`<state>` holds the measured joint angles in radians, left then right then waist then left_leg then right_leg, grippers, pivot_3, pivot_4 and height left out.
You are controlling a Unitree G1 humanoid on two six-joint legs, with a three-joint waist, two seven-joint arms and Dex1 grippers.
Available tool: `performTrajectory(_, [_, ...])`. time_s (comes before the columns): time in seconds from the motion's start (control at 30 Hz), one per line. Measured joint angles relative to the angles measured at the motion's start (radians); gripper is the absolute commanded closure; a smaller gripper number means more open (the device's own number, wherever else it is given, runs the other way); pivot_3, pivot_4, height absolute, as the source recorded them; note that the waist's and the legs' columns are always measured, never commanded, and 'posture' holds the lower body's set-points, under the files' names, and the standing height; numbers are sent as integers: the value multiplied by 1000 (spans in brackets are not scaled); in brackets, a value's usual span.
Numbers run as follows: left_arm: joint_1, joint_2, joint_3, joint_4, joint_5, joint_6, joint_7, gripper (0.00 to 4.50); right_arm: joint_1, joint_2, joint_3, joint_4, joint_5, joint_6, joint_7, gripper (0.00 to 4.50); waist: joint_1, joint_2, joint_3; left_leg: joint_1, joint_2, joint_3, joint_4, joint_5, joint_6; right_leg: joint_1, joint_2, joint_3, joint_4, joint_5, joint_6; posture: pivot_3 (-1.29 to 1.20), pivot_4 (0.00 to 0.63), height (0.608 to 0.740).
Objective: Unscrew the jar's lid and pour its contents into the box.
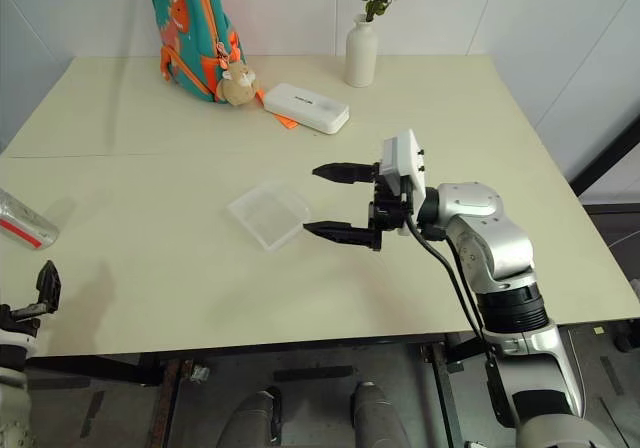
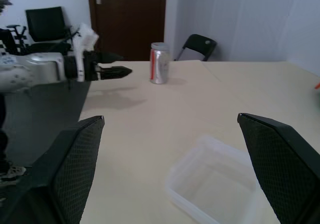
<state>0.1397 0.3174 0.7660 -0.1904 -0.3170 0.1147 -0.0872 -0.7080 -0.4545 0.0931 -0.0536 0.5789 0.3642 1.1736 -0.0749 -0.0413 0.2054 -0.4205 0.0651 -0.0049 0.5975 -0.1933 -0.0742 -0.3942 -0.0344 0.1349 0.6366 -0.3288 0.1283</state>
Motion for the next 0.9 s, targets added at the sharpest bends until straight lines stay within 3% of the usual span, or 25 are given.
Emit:
performTrajectory(0.17, [-113, 91, -9, 160, 75, -62, 64, 23, -18, 49, 17, -22, -1, 8, -32, 0, -9, -3, -2, 0, 0, 0, 0, 0, -1, 0, 0, 0, 0, 3, 5, 0, 150, 740])
performTrajectory(0.47, [-336, 179, -31, 443, 81, -160, 83, 23, -14, 92, 18, -64, -8, 11, -117, 0, -7, -3, -2, -1, 2, 0, -4, -1, -2, -3, 2, 0, 1, 4, 7, 0, 150, 740])
performTrajectory(0.9, [-488, 271, -45, 762, 80, -269, 109, 23, 19, 89, 14, -87, -9, 11, -164, 0, -6, -4, -2, -1, 2, 0, -4, -1, -2, -3, 2, 0, 2, 4, 7, 0, 150, 740])
